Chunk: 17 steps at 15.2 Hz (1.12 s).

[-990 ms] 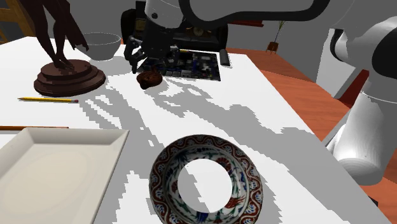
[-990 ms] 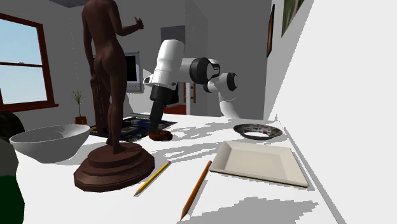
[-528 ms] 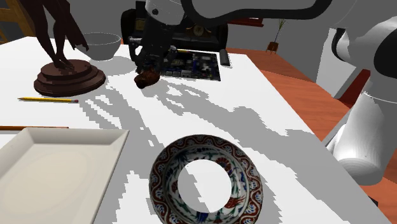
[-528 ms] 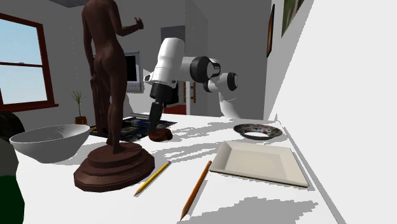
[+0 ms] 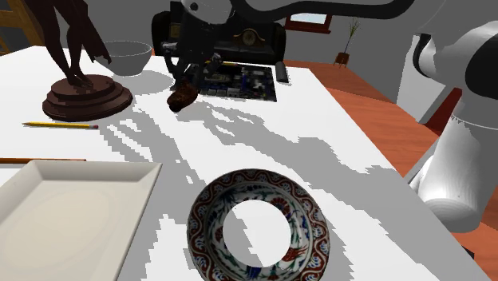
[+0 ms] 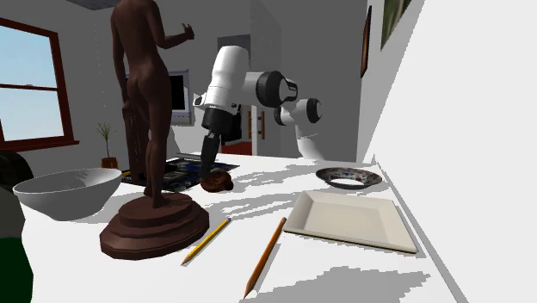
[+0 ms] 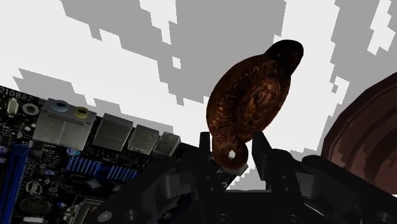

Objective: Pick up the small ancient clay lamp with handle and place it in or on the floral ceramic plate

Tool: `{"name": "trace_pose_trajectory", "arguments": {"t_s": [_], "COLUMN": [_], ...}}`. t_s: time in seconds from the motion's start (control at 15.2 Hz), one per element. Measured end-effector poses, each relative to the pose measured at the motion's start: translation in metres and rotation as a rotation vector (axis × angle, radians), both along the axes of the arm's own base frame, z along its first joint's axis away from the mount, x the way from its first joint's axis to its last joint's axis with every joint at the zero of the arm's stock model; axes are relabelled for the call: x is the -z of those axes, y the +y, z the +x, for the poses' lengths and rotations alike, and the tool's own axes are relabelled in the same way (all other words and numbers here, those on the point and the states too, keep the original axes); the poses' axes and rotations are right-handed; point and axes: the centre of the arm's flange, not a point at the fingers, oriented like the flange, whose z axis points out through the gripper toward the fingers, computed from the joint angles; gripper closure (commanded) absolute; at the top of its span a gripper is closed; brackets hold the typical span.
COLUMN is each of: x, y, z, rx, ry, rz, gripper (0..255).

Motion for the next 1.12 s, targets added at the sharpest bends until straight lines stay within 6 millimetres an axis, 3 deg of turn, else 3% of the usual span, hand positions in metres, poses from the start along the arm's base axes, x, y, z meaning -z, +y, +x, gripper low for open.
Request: {"name": "trace_pose_trajectory", "arguments": {"t_s": [0.99,1.12], "x": [-0.075,-0.078], "y": [0.004,0.007], "z": [-0.001,-0.015], "rx": [-0.006,-0.006], "ry": [0.01,0.01], "rz": [-0.003,-0.003], "gripper": [255,255]}}
